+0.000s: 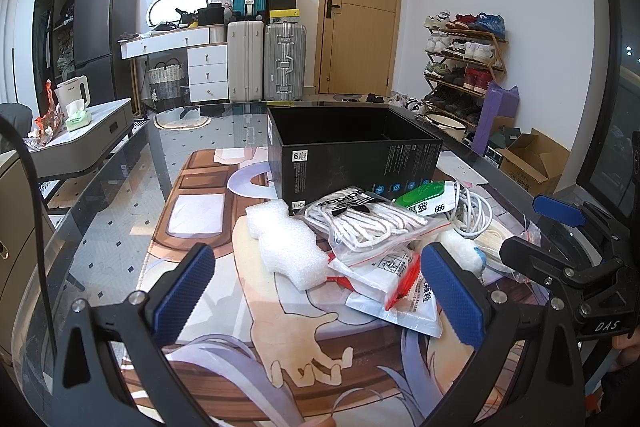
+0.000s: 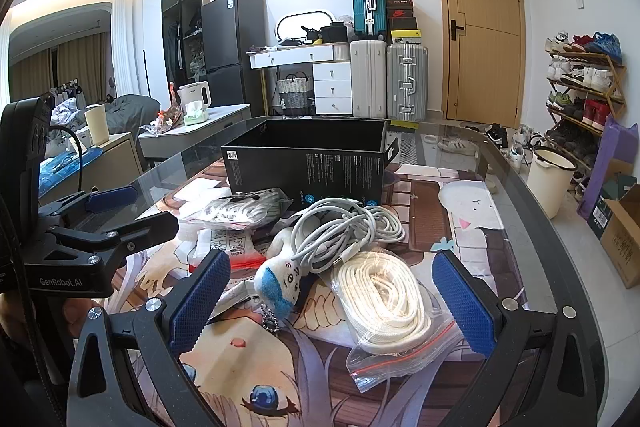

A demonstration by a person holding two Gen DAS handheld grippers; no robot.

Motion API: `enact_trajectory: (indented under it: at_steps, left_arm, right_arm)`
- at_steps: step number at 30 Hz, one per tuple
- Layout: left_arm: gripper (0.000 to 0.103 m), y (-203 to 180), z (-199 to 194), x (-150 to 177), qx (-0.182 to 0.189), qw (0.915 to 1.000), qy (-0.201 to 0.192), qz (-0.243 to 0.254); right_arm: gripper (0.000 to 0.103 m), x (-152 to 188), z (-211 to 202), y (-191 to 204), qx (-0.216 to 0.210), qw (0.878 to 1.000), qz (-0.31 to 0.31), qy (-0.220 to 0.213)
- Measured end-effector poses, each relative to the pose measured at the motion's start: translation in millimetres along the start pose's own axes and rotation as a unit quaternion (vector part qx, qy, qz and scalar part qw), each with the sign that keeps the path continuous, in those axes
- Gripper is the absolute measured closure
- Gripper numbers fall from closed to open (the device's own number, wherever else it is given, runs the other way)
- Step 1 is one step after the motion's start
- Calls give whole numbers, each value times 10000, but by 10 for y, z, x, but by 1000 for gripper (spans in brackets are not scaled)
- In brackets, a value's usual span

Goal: Organize soft objects

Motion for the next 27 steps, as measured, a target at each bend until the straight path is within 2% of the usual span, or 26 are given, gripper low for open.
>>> enact_trajectory:
  at_steps: [27]
  left_arm:
    - [0,79,-10,-29,-13,9999,-35,-98]
  right_arm:
    - [1,57,25,-18,61,10000,6,10]
Point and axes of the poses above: each gripper's, at about its wrist camera, not at the fingertips, and z roughly the way its jaws point, y to its left, x to its underside, the point moved 6 cm from there along z, roughly the way its jaws point, and after that the axes turned 5 degrees about z, right-handed, at the moved point
